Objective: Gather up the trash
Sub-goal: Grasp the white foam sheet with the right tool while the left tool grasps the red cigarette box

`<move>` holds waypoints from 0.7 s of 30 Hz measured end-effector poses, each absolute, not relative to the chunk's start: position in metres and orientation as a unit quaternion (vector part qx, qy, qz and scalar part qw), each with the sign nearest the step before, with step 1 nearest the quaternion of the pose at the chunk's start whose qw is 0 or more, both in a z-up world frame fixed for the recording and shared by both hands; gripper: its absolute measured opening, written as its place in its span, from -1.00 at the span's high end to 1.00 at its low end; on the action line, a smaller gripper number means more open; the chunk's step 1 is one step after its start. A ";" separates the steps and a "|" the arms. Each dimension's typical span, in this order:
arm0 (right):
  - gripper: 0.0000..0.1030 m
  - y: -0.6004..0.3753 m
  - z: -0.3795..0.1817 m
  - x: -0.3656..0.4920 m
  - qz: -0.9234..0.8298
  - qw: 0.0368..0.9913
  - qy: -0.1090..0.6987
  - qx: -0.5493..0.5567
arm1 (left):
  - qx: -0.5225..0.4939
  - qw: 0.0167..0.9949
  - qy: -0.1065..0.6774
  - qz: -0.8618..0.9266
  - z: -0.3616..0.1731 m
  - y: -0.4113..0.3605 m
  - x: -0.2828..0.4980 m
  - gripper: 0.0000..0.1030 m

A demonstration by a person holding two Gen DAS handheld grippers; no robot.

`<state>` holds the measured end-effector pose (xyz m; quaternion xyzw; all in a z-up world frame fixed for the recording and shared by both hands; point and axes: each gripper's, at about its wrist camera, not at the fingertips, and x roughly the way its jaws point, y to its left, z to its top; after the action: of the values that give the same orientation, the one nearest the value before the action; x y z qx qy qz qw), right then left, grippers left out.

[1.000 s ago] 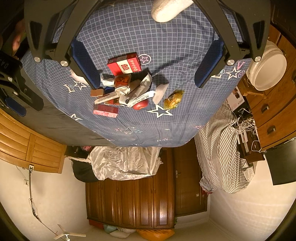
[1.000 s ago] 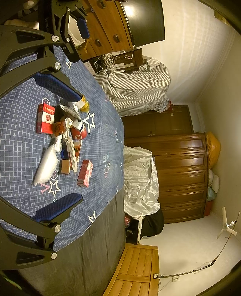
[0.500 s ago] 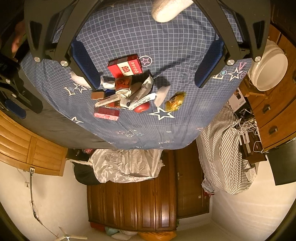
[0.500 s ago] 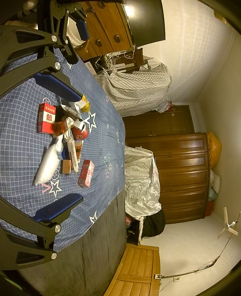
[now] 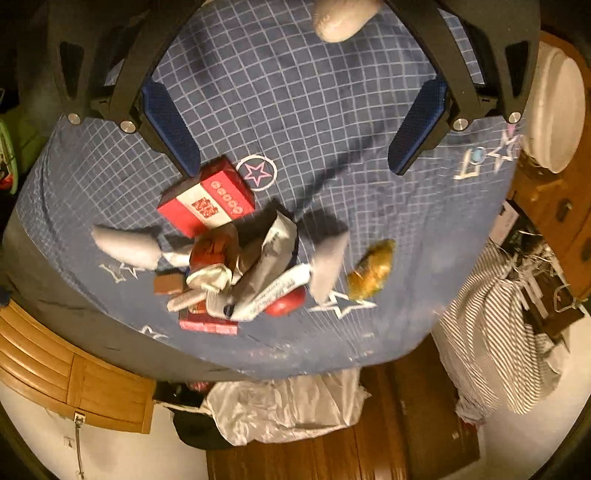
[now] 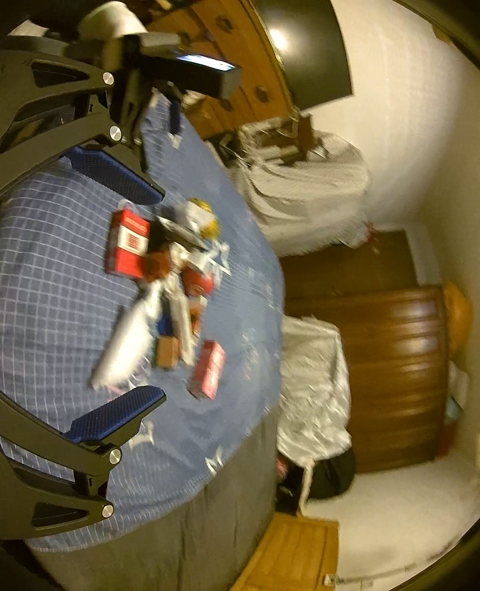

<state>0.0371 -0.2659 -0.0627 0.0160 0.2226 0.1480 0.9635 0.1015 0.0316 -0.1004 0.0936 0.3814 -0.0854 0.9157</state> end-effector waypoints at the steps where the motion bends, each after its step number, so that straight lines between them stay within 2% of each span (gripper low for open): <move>1: -0.81 -0.262 -0.071 0.045 0.167 0.957 0.238 0.014 | 0.093 0.914 0.385 -0.088 -0.103 0.032 0.104 -0.90; 3: -0.59 -0.255 -0.087 0.063 0.203 0.941 0.269 0.003 | 0.094 0.909 0.396 -0.093 -0.108 0.033 0.110 -0.90; 5: -0.50 -0.253 -0.103 0.084 0.213 0.931 0.297 -0.015 | 0.086 0.902 0.409 -0.112 -0.113 0.033 0.113 -0.90; 13: -0.50 -0.275 -0.158 0.175 0.160 0.906 0.377 -0.108 | 0.112 0.883 0.429 -0.155 -0.142 0.010 0.124 -0.90; 17: -0.50 -0.279 -0.178 0.200 0.152 0.897 0.400 -0.112 | 0.058 0.868 0.458 -0.184 -0.157 0.011 0.158 -0.90; 18: -0.27 -0.282 -0.182 0.204 0.148 0.896 0.402 -0.114 | 0.053 0.865 0.463 -0.185 -0.161 0.010 0.164 -0.90; 19: -0.18 -0.284 -0.187 0.209 0.144 0.894 0.409 -0.111 | 0.052 0.863 0.468 -0.184 -0.167 0.007 0.171 -0.90; 21: 0.12 -0.293 -0.188 0.212 0.138 0.897 0.409 -0.094 | 0.058 0.855 0.476 -0.197 -0.175 -0.005 0.181 -0.90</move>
<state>0.2122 -0.2929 -0.1880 -0.0940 0.4092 0.1379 0.8970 0.1810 -0.0051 -0.1750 0.0577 0.4757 -0.1971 0.8553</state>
